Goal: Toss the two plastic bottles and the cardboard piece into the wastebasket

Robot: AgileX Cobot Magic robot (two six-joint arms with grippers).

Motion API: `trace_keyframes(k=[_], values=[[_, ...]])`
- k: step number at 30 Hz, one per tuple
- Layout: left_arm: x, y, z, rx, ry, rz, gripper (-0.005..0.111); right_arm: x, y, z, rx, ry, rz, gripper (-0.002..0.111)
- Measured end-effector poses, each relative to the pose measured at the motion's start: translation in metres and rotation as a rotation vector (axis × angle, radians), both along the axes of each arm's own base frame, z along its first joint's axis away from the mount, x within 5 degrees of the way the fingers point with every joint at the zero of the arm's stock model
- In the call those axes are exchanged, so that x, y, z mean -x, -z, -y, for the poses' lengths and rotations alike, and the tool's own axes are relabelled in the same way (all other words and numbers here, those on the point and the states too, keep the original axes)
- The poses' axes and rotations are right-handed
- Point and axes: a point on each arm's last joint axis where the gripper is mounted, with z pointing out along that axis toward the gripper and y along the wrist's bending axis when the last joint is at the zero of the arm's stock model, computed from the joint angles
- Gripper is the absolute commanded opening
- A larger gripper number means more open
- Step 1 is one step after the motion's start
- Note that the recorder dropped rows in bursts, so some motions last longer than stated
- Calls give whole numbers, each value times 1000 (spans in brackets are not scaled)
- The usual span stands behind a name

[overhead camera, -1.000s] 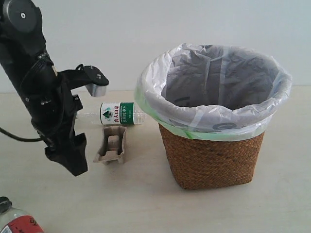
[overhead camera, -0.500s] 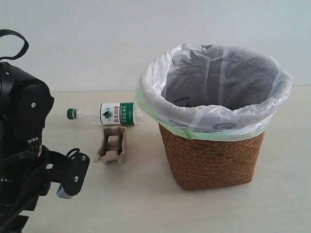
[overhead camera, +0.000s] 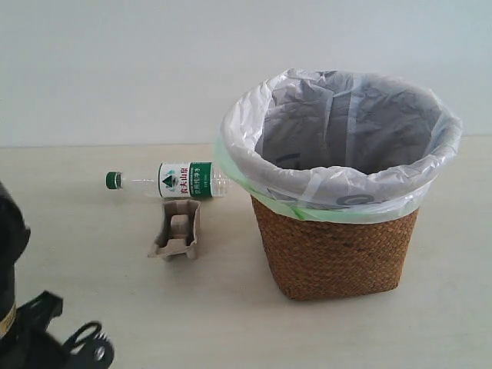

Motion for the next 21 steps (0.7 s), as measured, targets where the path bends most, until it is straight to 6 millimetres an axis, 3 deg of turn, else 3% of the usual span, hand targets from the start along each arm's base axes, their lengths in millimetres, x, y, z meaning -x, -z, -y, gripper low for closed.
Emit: trace_keyframes(k=[3,7,16,21], values=[[10,13,-11,-49,53,-57,63,0,0,0,0,0,0,2],[6,21,-12,-16,98,25,75,0,0,0,0,0,0,2],[-9,21,-11,-12,190,177,77,0,0,0,0,0,0,2],[-22,11,-5,77,190,381,77,0,0,0,0,0,0,2]])
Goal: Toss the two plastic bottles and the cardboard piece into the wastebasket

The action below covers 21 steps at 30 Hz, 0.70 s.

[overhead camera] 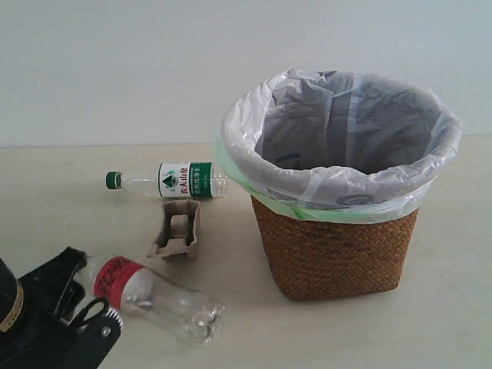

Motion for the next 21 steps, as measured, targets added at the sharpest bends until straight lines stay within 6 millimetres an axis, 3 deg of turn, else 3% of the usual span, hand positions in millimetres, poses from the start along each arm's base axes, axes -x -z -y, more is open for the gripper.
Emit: trace_keyframes(k=[4,11,21], values=[[-9,-8,15,206,-11,134,77,0,0,0,0,0,0,2],[-22,-13,48,534,119,273,77,0,0,0,0,0,0,2],[-36,34,69,593,164,201,77,0,0,0,0,0,0,2]])
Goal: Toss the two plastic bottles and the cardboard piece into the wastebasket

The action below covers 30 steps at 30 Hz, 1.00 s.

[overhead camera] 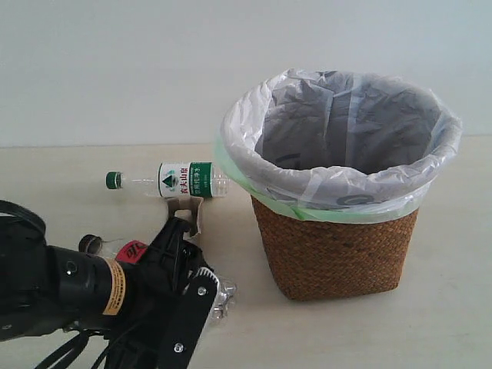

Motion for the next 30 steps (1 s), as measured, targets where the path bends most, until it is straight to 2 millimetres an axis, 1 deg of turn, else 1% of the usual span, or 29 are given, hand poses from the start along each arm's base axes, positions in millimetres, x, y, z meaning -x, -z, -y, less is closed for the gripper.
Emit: trace_keyframes(k=[3,8,10,17,19,20,22,25,28,29,30], values=[[-11,5,-1,12,-24,-2,77,0,0,0,0,0,0,2],[-31,-2,-4,57,-66,35,77,0,0,0,0,0,0,2],[-35,0,-5,58,-74,33,77,0,0,0,0,0,0,2],[-36,24,-2,27,-51,-11,77,0,0,0,0,0,0,2],[-37,29,-1,25,-46,-21,75,0,0,0,0,0,0,2],[-37,32,-1,23,-46,-26,72,0,0,0,0,0,0,2],[-37,35,1,27,-42,-30,62,0,0,0,0,0,0,2],[-37,39,1,26,-40,-38,39,0,0,0,0,0,0,2],[-37,40,2,30,-38,-37,8,0,0,0,0,0,0,2],[-37,40,2,30,-38,-37,4,0,0,0,0,0,0,2],[-37,40,2,30,-38,-37,4,0,0,0,0,0,0,2]])
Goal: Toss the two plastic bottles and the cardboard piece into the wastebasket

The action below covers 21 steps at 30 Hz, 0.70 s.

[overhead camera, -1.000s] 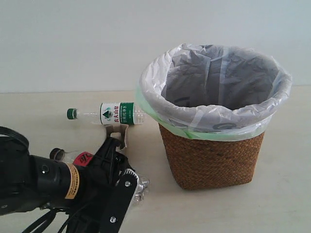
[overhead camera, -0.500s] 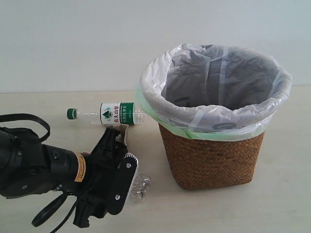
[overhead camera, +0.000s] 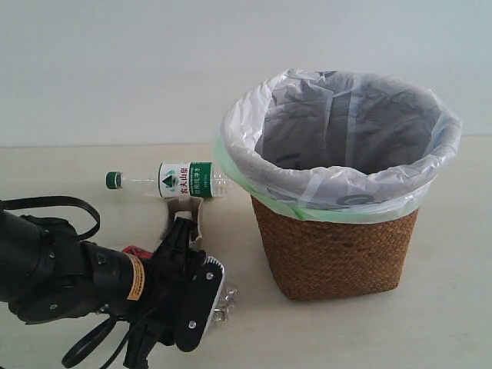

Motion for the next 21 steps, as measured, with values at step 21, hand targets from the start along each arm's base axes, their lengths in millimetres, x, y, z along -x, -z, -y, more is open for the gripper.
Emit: trace_keyframes(k=[21], values=[[17,-246,-79,784,-703,173,4,0,0,0,0,0,0,2]])
